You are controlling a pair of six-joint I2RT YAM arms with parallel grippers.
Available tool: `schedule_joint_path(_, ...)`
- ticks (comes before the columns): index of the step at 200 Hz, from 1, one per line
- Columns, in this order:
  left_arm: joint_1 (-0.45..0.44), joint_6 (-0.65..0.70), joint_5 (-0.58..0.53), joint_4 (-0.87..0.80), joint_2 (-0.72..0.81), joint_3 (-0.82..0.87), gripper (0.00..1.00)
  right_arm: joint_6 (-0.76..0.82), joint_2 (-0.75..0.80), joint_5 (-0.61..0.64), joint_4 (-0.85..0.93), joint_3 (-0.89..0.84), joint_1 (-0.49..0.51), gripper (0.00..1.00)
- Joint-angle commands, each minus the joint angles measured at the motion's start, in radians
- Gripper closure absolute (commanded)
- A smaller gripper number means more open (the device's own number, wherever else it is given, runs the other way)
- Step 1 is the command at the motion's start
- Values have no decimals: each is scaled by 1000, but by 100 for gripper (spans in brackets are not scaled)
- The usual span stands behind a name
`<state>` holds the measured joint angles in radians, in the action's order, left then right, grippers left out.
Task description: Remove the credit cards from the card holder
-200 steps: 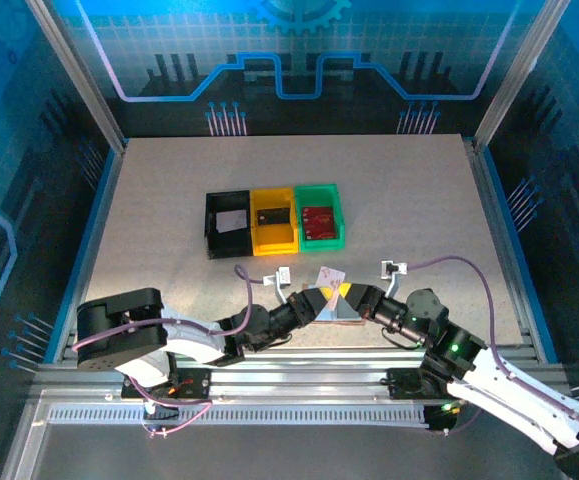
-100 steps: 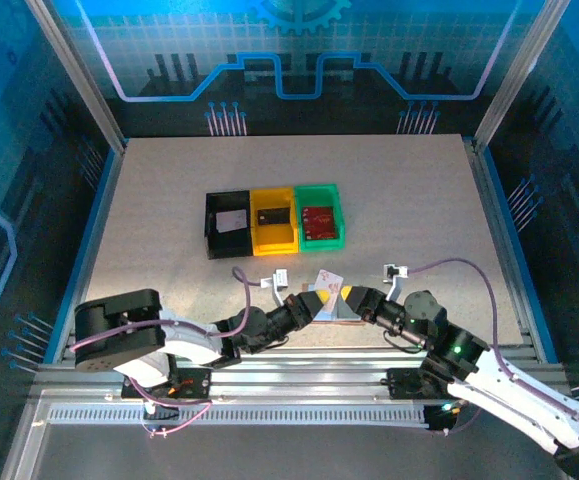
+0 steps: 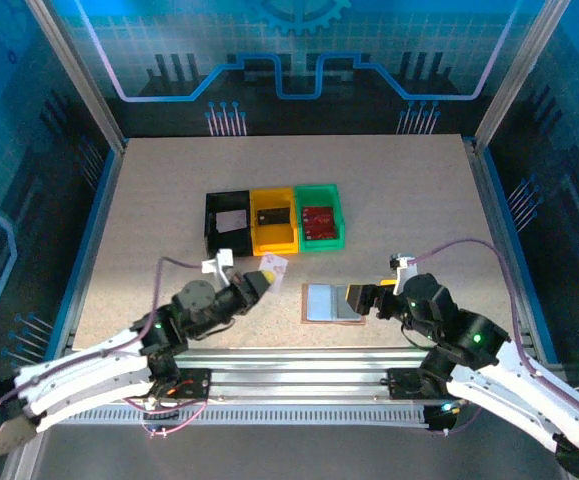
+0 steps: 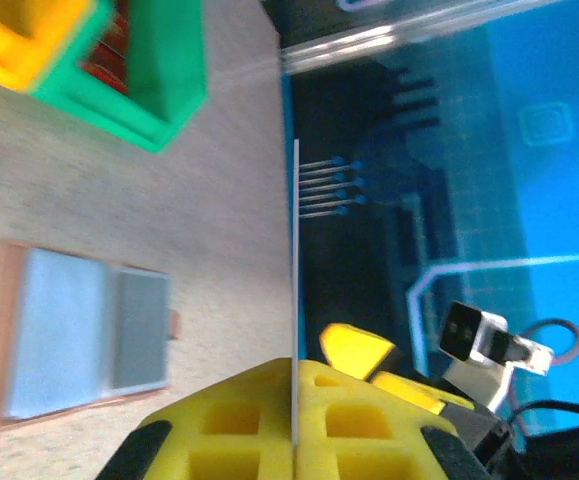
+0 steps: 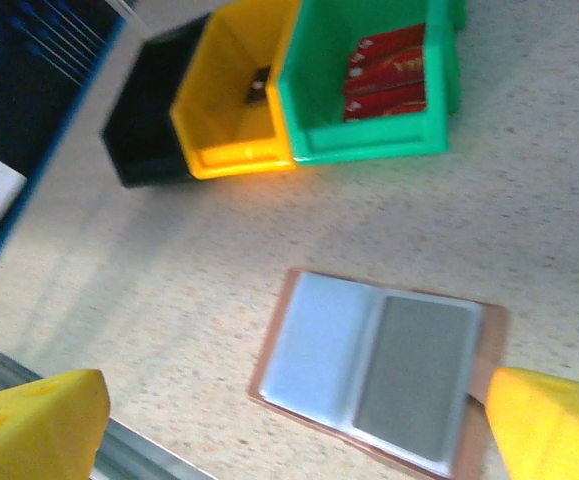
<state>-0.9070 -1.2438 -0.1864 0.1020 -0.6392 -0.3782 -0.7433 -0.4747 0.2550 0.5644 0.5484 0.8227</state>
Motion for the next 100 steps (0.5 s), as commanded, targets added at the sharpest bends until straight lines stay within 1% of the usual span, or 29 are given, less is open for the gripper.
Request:
schedule_joint_path(1,121,144,187,-520,76,-129,100,142,-19,21,138,73,-22,0)
schedule_joint_path(14,211,237,259,-679,64,-212,100,168,-29,13,173,106,-31,0)
schedule_joint_path(21,261,279,304,-733,49,-248,100,175,-35,9,192,125,-35,0)
schedule_joint_path(36,375,367,419,-801,-6,-304,100,187,-52,-7,231,170,-38,0)
schedule_joint_path(58,513,491,553,-849,-118,-373,100,225,-89,-23,312,263,-39,0)
schedule_joint_path(69,569,555,588,-876,-182,-418,100,258,-112,-23,363,320,-40,0)
schedule_joint_path(90,645,644,592,-906,-276,-493,100,343,-153,-1,450,431,-42,0)
schedule_joint_path(100,676,678,595,-911,-320,-529,100,332,-160,39,481,463,-44,0)
